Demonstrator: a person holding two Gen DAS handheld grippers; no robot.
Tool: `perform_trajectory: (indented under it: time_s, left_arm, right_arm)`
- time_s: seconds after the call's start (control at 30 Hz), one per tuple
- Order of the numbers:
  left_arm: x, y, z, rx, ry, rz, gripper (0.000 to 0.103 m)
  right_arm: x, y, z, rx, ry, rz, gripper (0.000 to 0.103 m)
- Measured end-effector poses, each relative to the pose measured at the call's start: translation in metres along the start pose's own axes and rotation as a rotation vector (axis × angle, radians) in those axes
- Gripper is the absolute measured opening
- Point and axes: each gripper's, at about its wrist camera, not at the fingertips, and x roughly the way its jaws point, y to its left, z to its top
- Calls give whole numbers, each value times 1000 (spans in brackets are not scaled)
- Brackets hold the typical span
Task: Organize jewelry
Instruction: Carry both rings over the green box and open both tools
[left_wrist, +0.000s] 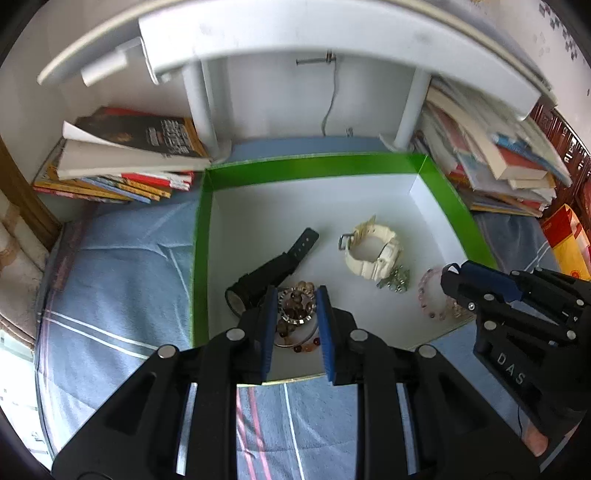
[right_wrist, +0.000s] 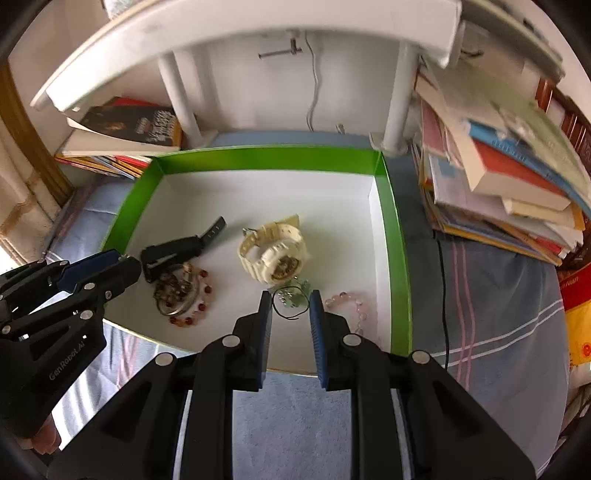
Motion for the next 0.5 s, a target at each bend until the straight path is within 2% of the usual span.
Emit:
perform_trajectory:
  time_s: [0.07,0.1,0.13,0.17,0.2,0.27,0.37,0.5]
  left_arm:
    - [7,3,2,-9,12,3,22]
    - [10,4,3,-13,16,6,24]
    - [11,6,3,-20,16,4,36]
    - [11,7,4,-26,13,5,46]
    - [10,9,4,-28,1,13,61]
    - [6,11,4,-30,-8,12,63]
    - [-5,14,3,-39,-9,4,75]
    - [-43,13,-2,-20,-79,33,88]
  right_arm:
    - [4,-2,0,4,12,-3,21]
    - [6,-2,0,2,18,-6,25]
    - [6,-2,0,1,17,-12,44]
    - [5,-3,0,0,13,-18,53]
    - [3,-3,-1,3,-1,-25,66]
    - [-3,-4,-2,13,-16,-25,69]
    - [-14,-4,-5,26,-24,-8,80]
    - [-49,4,-15,23,-85,-28,93]
